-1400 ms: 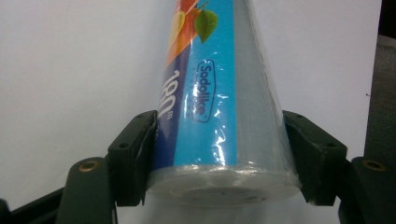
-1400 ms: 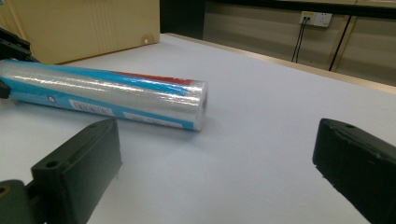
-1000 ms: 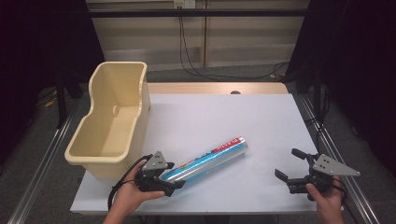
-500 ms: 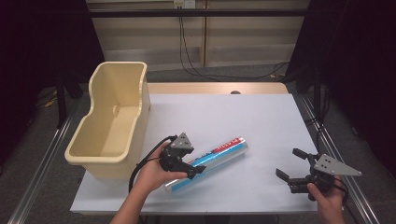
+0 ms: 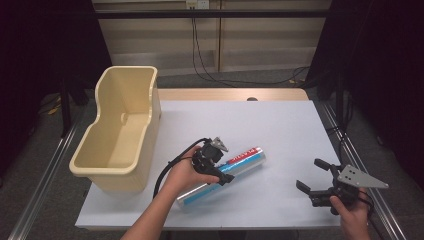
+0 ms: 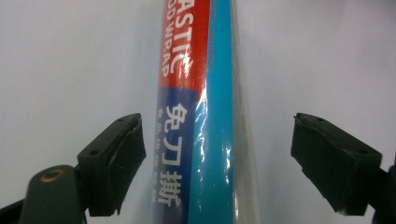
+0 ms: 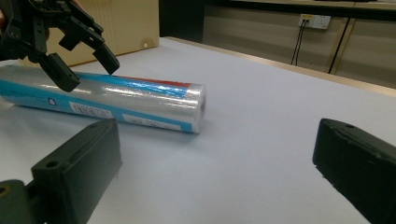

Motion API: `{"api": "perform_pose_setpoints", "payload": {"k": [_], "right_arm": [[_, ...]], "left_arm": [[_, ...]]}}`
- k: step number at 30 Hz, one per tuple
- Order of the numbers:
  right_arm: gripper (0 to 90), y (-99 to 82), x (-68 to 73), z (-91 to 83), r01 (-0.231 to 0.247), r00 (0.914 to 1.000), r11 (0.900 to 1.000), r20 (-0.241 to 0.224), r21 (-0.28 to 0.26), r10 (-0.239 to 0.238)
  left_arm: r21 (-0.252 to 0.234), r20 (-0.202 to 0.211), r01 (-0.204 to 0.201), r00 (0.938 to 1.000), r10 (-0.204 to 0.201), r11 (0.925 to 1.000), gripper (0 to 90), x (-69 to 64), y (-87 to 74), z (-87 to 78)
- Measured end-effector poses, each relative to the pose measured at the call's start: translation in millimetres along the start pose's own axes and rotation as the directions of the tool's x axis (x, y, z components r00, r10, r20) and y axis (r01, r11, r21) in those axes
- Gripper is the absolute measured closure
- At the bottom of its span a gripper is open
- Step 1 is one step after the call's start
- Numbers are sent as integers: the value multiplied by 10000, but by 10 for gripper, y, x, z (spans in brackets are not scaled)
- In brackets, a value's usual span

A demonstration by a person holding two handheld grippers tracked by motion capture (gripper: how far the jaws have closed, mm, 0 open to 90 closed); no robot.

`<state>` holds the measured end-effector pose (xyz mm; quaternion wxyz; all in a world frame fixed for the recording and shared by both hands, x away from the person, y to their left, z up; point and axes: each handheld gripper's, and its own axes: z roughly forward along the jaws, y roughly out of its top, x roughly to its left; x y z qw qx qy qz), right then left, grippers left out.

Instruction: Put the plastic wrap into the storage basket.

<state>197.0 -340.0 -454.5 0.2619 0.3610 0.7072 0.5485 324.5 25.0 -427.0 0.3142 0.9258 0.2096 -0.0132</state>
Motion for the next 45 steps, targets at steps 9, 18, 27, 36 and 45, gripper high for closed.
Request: {"api": "perform_pose_setpoints", "payload": {"k": [9, 18, 27, 36, 45], "right_arm": [[6, 3, -2, 1, -5, 10000, 10000, -21, -20, 5], [6, 7, 6, 5, 36, 10000, 10000, -26, -12, -36], [6, 6, 8, 9, 59, 10000, 10000, -38, 7, -59], [6, 6, 8, 7, 82, 10000, 10000, -27, 18, -82], [6, 3, 11, 14, 90, 9999, 9999, -53, 53, -90]], "left_arm": [[1146, -196, 159, 9997, -138, 9933, 168, 19, 39, 110], [2095, -342, 212, 9993, -143, 9776, 174, 26, 56, 200], [2443, -399, 166, 9992, -71, 9696, 211, 55, 80, 270], [2917, -217, 303, 9994, -251, 9560, 307, 23, 108, 350], [3546, -594, 306, 9982, -102, 9345, 319, -45, 180, 355]]}}
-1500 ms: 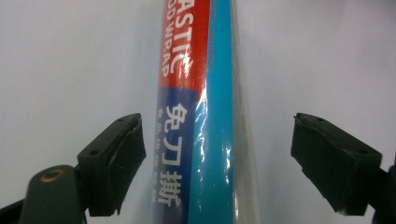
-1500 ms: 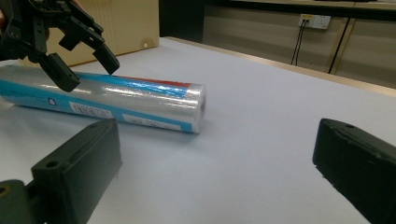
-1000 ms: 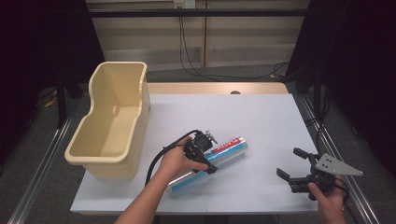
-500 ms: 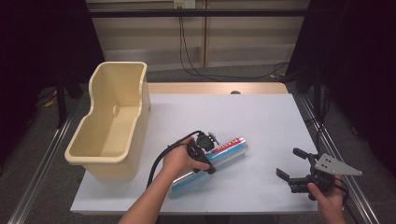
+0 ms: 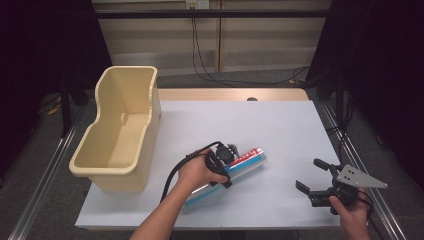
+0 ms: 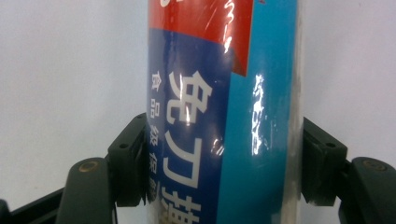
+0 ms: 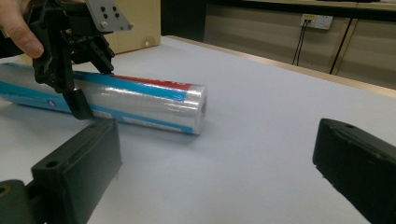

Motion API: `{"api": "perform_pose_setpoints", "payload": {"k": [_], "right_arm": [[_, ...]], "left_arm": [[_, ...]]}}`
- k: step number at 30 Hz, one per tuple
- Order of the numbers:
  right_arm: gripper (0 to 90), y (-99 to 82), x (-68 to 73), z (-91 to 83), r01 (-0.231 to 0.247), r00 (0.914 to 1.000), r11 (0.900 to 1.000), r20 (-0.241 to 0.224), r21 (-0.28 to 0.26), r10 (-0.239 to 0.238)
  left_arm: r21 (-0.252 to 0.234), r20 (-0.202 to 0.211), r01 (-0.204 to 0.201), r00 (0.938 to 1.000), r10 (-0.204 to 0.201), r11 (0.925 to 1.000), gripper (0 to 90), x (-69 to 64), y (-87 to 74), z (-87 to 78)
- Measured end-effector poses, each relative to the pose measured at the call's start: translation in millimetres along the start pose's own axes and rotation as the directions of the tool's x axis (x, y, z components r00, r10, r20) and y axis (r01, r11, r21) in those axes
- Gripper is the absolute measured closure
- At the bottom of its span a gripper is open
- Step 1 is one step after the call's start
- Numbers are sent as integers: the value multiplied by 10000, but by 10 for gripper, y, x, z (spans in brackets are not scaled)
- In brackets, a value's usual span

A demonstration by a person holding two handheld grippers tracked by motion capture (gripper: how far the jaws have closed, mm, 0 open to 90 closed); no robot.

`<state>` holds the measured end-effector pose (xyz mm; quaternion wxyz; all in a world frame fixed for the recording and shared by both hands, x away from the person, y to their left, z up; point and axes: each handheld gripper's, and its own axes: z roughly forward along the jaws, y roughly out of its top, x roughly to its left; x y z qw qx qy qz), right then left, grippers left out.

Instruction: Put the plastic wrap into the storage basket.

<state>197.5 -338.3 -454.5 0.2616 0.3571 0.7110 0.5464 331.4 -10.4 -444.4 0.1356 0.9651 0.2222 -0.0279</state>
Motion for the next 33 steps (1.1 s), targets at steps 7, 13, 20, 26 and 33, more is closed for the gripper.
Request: {"api": "perform_pose_setpoints", "payload": {"k": [7, 13, 20, 26, 33], "right_arm": [[6, -3, -7, 2, 2, 10000, 10000, 5, 6, -2], [7, 1, 0, 8, 14, 10000, 10000, -3, -12, -14], [6, 2, -3, 4, -1, 10000, 10000, 4, -39, 1], [6, 5, 1, 4, -10, 10000, 10000, -23, -49, 9], [6, 9, 10, 6, 27, 10000, 9999, -65, -126, -28]], "left_arm": [[-33, 375, 1163, 9925, -1161, 9932, 321, 45, -49, -97], [-334, 542, 1723, 9839, -1703, 9845, 321, 110, -79, -305], [-94, 295, 2217, 9747, -2214, 9751, 321, 132, -73, -571], [-255, 314, 2587, 9657, -2579, 9656, 321, 157, -97, -798], [-390, 164, 2928, 9562, -2924, 9554, 321, 221, -149, -1023]]}}
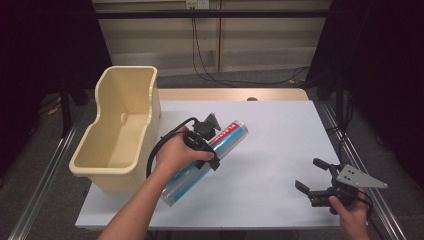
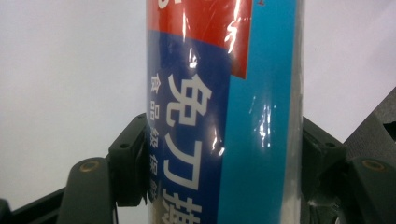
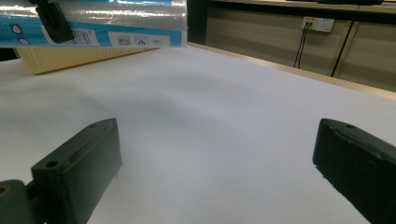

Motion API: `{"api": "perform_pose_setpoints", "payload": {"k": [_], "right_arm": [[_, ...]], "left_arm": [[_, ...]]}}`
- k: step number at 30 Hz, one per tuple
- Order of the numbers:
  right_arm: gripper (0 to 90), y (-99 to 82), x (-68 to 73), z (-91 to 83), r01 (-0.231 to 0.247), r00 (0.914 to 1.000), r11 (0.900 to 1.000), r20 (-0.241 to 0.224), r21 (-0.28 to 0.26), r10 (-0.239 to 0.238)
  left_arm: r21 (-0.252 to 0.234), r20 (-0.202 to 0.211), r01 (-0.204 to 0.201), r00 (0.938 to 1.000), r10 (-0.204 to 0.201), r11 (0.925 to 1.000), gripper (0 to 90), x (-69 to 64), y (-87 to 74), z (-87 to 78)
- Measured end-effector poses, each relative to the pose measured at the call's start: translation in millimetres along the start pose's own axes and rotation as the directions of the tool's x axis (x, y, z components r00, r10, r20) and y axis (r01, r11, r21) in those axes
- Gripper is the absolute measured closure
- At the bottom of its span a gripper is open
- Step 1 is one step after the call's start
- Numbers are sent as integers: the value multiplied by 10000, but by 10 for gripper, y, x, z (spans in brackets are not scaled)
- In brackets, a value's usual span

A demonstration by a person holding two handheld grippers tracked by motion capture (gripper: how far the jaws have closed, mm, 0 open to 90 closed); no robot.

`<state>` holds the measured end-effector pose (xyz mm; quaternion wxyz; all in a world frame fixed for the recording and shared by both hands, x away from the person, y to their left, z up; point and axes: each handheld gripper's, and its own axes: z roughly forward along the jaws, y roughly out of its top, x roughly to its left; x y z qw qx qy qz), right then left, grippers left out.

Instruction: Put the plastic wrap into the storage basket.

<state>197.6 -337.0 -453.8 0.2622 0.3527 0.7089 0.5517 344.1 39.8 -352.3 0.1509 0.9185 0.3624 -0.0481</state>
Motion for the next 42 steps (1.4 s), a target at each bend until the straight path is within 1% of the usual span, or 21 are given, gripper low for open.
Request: {"api": "perform_pose_setpoints", "payload": {"k": [3, 7, 9, 13, 16, 17, 18, 22, 23, 28, 31, 33, 35, 37, 40, 41, 42], "right_arm": [[6, 1, 8, 5, -16, 10000, 10000, -31, -6, 16], [6, 5, 17, 12, 2, 10000, 10000, -77, -24, -2], [6, 5, 18, 12, 3, 10000, 10000, -81, -28, -3], [5, 4, 17, 11, 18, 10000, 10000, -83, -19, -19], [6, 4, 17, 10, 22, 10000, 10000, -86, -16, -22], [6, 4, 17, 9, 22, 10000, 10000, -83, -21, -22], [6, 4, 17, 9, 23, 10000, 10000, -92, -25, -24], [6, 3, 15, 10, -11, 10000, 10000, -76, -36, 11], [5, 4, 16, 10, -2, 10000, 10000, -78, -35, 2], [6, 5, 19, 11, 16, 10000, 10000, -96, -31, -16], [5, 4, 18, 11, 4, 10000, 10000, -89, -37, -5], [6, 4, 20, 12, 16, 10000, 10000, -87, -24, -16], [5, 5, 23, 11, 21, 10000, 10000, -76, -28, -21], [5, 4, 23, 11, 10, 10000, 10000, -89, -28, -10], [6, 4, 24, 14, 7, 10000, 10000, -93, -33, -7], [6, 4, 26, 15, -12, 10000, 10000, -79, -35, 12], [5, 4, 26, 15, -6, 10000, 10000, -78, -32, 6]], "left_arm": [[-116, 49, 220, 9997, -219, 9997, 321, 41, -21, -81], [-202, -7, 533, 9986, -533, 9984, 321, 88, -45, -179], [-204, -49, 609, 9981, -610, 9979, 321, 111, -49, -230], [-272, -63, 912, 9958, -914, 9955, 321, 154, -56, -337], [-339, -103, 1073, 9941, -1077, 9936, 321, 194, -61, -415], [-437, -151, 1141, 9933, -1148, 9925, 321, 211, -67, -452], [-416, -139, 1154, 9931, -1161, 9924, 321, 222, -70, -476], [-617, -173, 1456, 9890, -1469, 9874, 321, 274, -100, -605], [-581, -211, 1504, 9882, -1519, 9869, 321, 292, -107, -648], [-697, -244, 1785, 9833, -1806, 9815, 321, 364, -153, -794], [-790, -257, 2055, 9778, -2081, 9755, 321, 410, -192, -881], [-911, -304, 2277, 9724, -2312, 9695, 320, 449, -230, -945], [-946, -393, 2406, 9687, -2451, 9660, 321, 477, -259, -994], [-972, -483, 2582, 9634, -2637, 9612, 320, 506, -294, -1043], [-1042, -457, 2876, 9549, -2934, 9521, 321, 568, -354, -1106], [-1124, -506, 2937, 9524, -3006, 9493, 320, 583, -373, -1122], [-1093, -553, 3004, 9499, -3076, 9475, 321, 601, -389, -1144]]}}
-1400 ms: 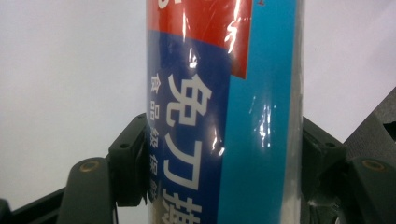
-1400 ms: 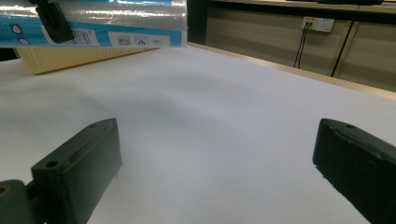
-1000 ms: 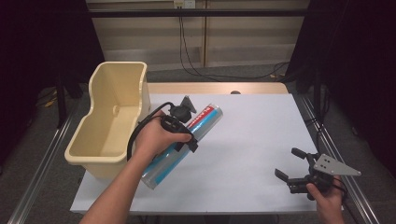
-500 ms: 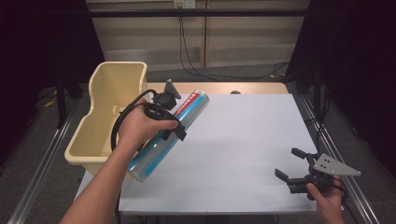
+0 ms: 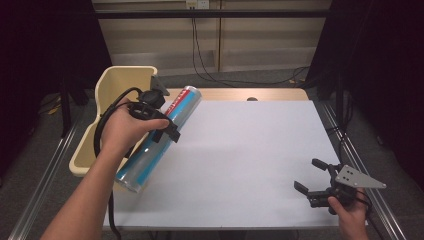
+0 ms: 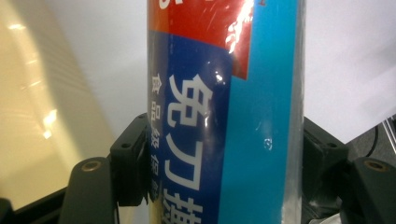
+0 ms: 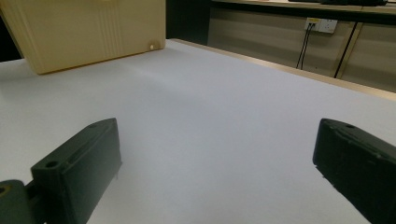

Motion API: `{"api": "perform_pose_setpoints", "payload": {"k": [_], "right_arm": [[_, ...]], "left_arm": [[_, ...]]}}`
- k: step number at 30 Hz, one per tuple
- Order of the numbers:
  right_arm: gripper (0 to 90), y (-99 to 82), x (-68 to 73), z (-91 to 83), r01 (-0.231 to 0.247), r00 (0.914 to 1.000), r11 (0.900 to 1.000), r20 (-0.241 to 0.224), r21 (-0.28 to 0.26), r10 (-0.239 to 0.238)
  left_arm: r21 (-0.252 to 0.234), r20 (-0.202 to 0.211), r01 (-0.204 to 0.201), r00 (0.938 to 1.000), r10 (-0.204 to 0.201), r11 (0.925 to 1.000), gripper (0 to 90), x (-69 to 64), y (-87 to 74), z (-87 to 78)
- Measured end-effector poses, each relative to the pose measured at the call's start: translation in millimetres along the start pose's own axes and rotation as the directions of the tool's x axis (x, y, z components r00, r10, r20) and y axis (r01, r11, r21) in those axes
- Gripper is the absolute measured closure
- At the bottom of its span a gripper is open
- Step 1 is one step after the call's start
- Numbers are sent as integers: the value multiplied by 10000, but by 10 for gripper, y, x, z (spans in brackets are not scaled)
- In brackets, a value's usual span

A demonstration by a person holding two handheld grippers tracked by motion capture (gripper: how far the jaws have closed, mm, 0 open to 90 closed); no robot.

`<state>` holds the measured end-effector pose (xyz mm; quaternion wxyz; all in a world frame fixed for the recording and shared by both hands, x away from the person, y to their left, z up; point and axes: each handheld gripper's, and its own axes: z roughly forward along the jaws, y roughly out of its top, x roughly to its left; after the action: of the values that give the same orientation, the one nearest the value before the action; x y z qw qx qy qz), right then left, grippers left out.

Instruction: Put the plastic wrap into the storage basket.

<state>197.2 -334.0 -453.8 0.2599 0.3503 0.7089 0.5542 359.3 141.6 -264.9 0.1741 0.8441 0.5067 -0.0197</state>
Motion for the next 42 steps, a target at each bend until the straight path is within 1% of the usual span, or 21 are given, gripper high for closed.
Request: {"api": "perform_pose_setpoints", "payload": {"k": [2, 3, 5, 7, 10, 11, 15, 19, 21, 24, 26, 28, 29, 31, 35, 37, 38, 41, 42], "right_arm": [[5, 1, 1, 0, 11, 10000, 10000, 5, 1, -11], [6, 1, 0, 0, 7, 10000, 10000, 5, 0, -7], [6, 0, 0, -1, 7, 10000, 10000, 3, 2, -7], [6, 1, 0, -2, -3, 10000, 10000, -2, -9, 3], [5, 2, -4, -5, 7, 10000, 10000, 6, -7, -7], [6, 2, -4, -5, -2, 10000, 10000, 6, -7, 2], [5, 2, -4, -8, -28, 10000, 10000, 17, -18, 28], [6, 0, -6, -5, 9, 10000, 10000, 11, 1, -9], [5, 1, -6, -5, -10, 10000, 10000, 11, 0, 10], [6, 1, -4, -6, -2, 10000, 10000, 16, 12, 2], [6, 0, -4, -4, -3, 10000, 10000, 15, 18, 3], [6, 1, -7, -4, 28, 10000, 10000, 6, 13, -28], [6, 2, -7, -4, 48, 10000, 10000, 17, 5, -48], [6, 2, -6, -7, 6, 10000, 10000, 12, 6, -6], [6, 1, -9, -8, -9, 10000, 10000, 26, -6, 9], [6, 0, -10, -9, 20, 10000, 10000, 12, 8, -20], [6, 1, -10, -10, 25, 10000, 10000, 19, 9, -25], [6, -1, -13, -8, 27, 10000, 10000, 16, 5, -27], [6, -1, -13, -6, 14, 10000, 10000, 23, 10, -14]], "left_arm": [[-49, -88, 88, 9999, -88, 9999, 320, 44, -15, -43], [-114, -69, 206, 9998, -207, 9997, 321, 64, -24, -61], [-165, -128, 319, 9994, -321, 9994, 320, 106, -36, -99], [-195, -339, 441, 9984, -448, 9988, 321, 142, -49, -139], [-255, -355, 608, 9975, -616, 9978, 321, 199, -70, -189], [-333, -384, 723, 9965, -736, 9968, 321, 222, -82, -204], [-420, -547, 917, 9941, -939, 9949, 321, 300, -119, -243], [-582, -660, 1166, 9905, -1203, 9915, 321, 386, -158, -279], [-722, -727, 1329, 9877, -1381, 9885, 321, 425, -180, -296], [-857, -838, 1362, 9861, -1433, 9870, 321, 468, -207, -312], [-979, -813, 1543, 9834, -1624, 9832, 321, 492, -221, -320], [-1042, -910, 1553, 9821, -1649, 9823, 321, 521, -230, -326], [-1110, -986, 1644, 9795, -1754, 9801, 321, 528, -237, -323], [-1150, -1006, 1724, 9777, -1842, 9783, 320, 564, -248, -320], [-1322, -1092, 1999, 9705, -2147, 9709, 320, 634, -280, -292], [-1302, -1228, 2079, 9669, -2238, 9695, 320, 665, -294, -272], [-1263, -1287, 2083, 9660, -2243, 9699, 320, 685, -300, -264], [-1287, -1336, 2282, 9603, -2449, 9651, 320, 742, -324, -237], [-1270, -1346, 2292, 9599, -2457, 9651, 320, 764, -333, -229]]}}
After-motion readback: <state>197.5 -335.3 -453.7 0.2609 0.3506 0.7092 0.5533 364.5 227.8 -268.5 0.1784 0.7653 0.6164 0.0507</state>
